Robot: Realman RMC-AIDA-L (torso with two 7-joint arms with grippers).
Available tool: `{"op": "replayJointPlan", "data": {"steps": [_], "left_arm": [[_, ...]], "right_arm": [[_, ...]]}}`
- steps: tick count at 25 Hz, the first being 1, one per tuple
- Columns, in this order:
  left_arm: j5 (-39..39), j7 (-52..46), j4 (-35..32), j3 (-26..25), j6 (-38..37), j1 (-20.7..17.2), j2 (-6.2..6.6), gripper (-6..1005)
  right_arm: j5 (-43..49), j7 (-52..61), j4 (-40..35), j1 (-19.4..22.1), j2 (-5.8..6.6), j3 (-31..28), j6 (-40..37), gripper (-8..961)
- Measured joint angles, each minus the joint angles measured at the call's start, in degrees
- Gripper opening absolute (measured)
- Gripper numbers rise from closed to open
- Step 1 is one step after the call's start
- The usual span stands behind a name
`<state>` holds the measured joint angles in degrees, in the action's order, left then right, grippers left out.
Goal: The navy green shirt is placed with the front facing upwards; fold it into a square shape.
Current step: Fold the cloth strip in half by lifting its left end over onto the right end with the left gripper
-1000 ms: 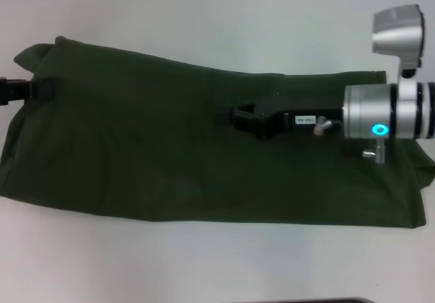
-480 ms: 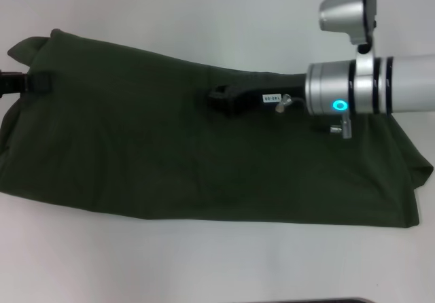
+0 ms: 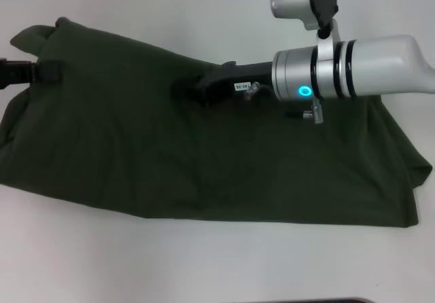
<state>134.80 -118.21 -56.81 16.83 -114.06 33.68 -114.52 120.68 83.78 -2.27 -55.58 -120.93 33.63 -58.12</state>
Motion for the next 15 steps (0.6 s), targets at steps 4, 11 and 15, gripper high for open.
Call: {"op": "replayJointPlan", "data": {"steps": [4, 11, 15], "left_arm": [[-2.98, -0.34, 0.01, 0.16, -1.88, 0.09, -0.04, 68], [-5.35, -0.89, 0.42, 0.69, -2.5, 0.72, -0.74, 67], [-7.12, -0.92, 0.55, 0.74, -2.21, 0.86, -0.98, 67]], "right_arm": [[0.0, 0.16, 0.71, -0.61, -0.04, -0.51, 1.45, 67], [-0.01, 0.05, 1.53, -1.28, -0.1, -1.05, 2.41, 67], [-0.01, -0.71, 1.27, 0.23, 0.18, -1.67, 0.58, 67]]}}
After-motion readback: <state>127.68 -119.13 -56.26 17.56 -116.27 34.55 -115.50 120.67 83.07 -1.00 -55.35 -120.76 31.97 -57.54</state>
